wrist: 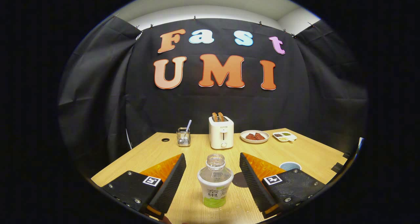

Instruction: Take the bottle from table, then pour the juice into the cup, finally place the bottle on the coaster

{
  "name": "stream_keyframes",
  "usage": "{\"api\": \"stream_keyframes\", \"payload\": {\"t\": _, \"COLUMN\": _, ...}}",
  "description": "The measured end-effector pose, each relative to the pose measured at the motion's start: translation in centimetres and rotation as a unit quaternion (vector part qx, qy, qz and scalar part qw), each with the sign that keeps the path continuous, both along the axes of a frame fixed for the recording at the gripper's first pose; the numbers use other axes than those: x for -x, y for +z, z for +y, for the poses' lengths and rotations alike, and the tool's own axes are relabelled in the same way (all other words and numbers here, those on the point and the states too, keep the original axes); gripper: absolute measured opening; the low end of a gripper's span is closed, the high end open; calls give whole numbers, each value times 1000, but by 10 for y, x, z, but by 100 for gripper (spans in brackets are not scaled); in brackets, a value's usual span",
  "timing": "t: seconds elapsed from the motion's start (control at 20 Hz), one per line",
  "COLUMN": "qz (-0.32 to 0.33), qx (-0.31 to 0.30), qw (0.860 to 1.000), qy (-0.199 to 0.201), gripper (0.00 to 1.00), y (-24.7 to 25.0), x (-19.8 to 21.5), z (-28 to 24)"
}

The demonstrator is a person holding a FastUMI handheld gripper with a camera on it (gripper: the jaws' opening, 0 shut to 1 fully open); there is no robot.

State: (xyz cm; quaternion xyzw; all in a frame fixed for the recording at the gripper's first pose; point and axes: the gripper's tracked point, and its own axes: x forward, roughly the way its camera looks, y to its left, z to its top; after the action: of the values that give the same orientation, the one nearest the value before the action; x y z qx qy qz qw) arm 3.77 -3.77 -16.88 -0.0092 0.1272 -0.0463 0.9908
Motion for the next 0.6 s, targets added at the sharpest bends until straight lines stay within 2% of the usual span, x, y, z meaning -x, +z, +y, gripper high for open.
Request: {"api": "stream_keyframes", "payload": {"t": 0.6, "qz": 57, "qx": 1, "qw": 998, "qy": -1, "gripper": 98, "y": -65, "x": -5, "z": 2}}
